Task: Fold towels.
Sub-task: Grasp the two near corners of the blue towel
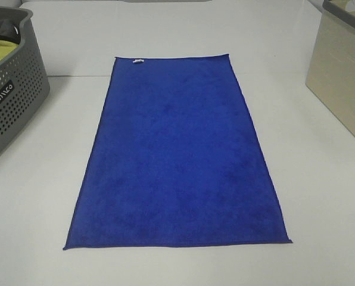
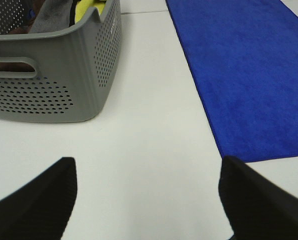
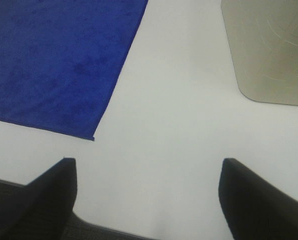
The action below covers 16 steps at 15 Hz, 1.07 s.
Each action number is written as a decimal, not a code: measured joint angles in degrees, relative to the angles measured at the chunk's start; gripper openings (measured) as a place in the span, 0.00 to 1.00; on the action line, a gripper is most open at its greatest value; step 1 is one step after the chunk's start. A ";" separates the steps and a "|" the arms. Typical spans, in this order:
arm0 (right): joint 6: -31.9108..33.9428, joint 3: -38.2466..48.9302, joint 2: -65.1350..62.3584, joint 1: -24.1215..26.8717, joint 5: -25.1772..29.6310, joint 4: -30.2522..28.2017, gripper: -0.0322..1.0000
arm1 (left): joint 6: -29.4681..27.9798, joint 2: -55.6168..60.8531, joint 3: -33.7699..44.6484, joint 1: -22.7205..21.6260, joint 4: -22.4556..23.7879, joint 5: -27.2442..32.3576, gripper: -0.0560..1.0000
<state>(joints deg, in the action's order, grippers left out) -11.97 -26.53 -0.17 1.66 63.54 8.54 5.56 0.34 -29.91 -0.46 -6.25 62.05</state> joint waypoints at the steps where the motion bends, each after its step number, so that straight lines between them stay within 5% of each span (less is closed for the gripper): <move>1: 0.00 0.00 0.00 0.00 0.00 0.00 0.77 | 0.00 0.00 0.00 0.00 0.00 0.00 0.76; 16: 0.00 0.00 0.00 0.00 0.00 0.00 0.77 | 0.00 0.00 0.00 0.00 0.00 0.00 0.76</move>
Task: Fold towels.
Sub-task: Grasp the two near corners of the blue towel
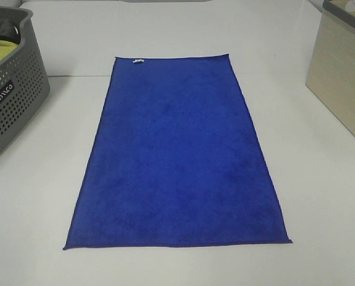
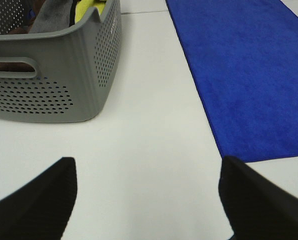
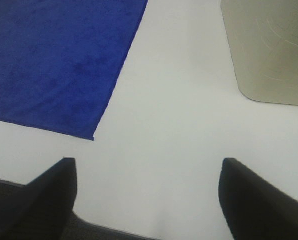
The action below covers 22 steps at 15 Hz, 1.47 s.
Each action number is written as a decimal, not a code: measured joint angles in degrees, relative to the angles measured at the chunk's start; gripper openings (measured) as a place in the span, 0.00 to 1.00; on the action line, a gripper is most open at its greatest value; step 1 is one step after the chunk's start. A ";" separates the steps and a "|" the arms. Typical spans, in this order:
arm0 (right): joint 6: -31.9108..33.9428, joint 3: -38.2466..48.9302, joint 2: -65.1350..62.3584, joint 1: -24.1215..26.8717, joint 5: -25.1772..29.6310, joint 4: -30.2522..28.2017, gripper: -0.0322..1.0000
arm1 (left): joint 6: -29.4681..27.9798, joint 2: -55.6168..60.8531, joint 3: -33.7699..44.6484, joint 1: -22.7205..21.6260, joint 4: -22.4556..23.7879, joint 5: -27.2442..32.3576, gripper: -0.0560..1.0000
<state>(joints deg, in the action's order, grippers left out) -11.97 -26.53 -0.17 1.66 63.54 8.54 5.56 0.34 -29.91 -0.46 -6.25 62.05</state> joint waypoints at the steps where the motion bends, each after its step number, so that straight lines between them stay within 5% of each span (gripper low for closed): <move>1: 0.00 0.00 0.00 0.00 0.00 0.00 0.77 | 0.00 0.00 0.00 0.00 0.00 0.00 0.76; 18: 0.29 0.00 0.00 0.00 -0.06 0.00 0.77 | 0.00 0.00 -0.29 0.00 0.00 -0.57 0.76; 22: 4.58 -0.92 2.46 0.00 -9.28 -0.23 0.77 | -3.90 -1.43 0.92 0.00 -6.70 -20.28 0.76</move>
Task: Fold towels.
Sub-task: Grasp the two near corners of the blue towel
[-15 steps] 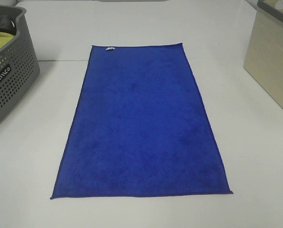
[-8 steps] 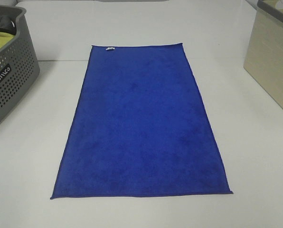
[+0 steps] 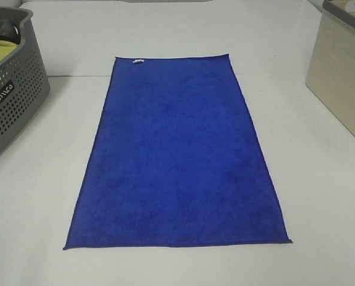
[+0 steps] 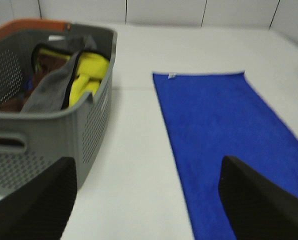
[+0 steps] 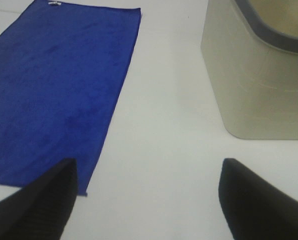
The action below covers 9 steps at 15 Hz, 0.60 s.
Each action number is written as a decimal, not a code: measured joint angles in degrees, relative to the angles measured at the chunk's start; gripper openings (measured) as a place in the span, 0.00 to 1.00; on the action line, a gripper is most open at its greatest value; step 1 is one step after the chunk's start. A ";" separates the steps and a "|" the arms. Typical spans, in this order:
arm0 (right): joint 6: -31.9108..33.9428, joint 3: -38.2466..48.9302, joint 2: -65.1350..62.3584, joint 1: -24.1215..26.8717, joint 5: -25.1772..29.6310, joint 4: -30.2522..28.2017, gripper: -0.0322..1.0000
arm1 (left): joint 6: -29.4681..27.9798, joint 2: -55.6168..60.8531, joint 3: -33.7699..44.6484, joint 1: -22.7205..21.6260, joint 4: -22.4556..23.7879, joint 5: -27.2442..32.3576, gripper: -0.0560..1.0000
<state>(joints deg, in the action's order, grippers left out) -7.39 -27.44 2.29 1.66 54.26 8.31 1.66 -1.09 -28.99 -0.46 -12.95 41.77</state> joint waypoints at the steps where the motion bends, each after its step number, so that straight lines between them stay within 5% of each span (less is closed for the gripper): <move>1: 0.52 -0.06 2.86 0.00 -3.38 0.00 0.77 | -0.46 -2.69 1.89 0.00 -3.21 -4.81 0.76; 5: 0.92 -0.06 21.31 0.00 -15.01 4.64 0.69 | -0.69 -20.45 9.85 0.00 -18.74 -16.10 0.76; 9: 0.86 -3.38 39.99 0.00 -14.21 6.47 0.66 | 5.33 -43.49 9.63 0.00 -29.05 -16.84 0.76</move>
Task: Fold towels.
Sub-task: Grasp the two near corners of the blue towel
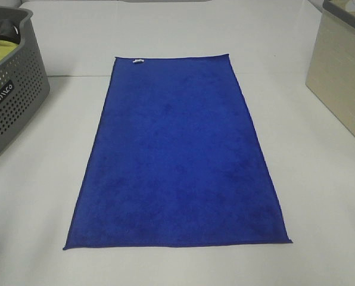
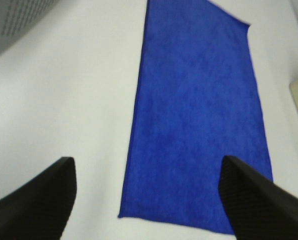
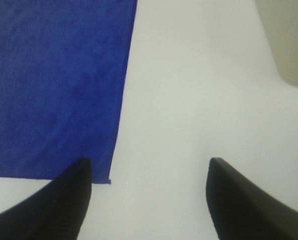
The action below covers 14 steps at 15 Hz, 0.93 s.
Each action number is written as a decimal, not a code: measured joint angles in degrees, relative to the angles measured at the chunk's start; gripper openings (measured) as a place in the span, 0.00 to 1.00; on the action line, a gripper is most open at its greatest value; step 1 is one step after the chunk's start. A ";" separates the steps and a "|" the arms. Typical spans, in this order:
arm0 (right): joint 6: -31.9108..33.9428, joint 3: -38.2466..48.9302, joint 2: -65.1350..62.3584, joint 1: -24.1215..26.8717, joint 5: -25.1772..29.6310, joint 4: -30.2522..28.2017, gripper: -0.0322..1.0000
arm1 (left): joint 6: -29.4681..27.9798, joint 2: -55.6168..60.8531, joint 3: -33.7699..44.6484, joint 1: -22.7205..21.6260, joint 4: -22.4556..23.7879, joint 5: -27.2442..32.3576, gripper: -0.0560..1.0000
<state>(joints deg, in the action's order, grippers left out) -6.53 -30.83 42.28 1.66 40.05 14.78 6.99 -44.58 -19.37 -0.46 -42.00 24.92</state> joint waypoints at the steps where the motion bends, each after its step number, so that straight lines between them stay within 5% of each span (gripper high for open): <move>1: 0.00 -2.12 6.02 0.00 1.72 0.40 0.66 | 3.50 -5.33 -0.97 0.00 -2.35 1.38 0.76; 4: -0.57 -8.19 25.10 0.00 6.30 1.03 0.66 | 18.56 -25.50 -6.19 0.00 -9.91 7.45 0.76; 8: -7.73 -10.03 37.70 1.32 6.47 7.68 0.65 | 26.99 -42.91 -11.80 0.06 -16.84 11.97 0.76; 12: -27.16 -10.26 49.10 10.20 8.88 26.24 0.65 | 35.35 -55.06 -15.01 0.06 -24.18 15.13 0.76; 14: -31.97 -10.37 55.29 10.43 9.80 29.28 0.69 | 39.08 -57.64 -15.07 0.06 -27.39 14.90 0.76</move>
<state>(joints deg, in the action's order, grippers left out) -38.50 -41.20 97.57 12.09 49.85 44.06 46.07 -102.22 -34.43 -0.40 -69.39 39.82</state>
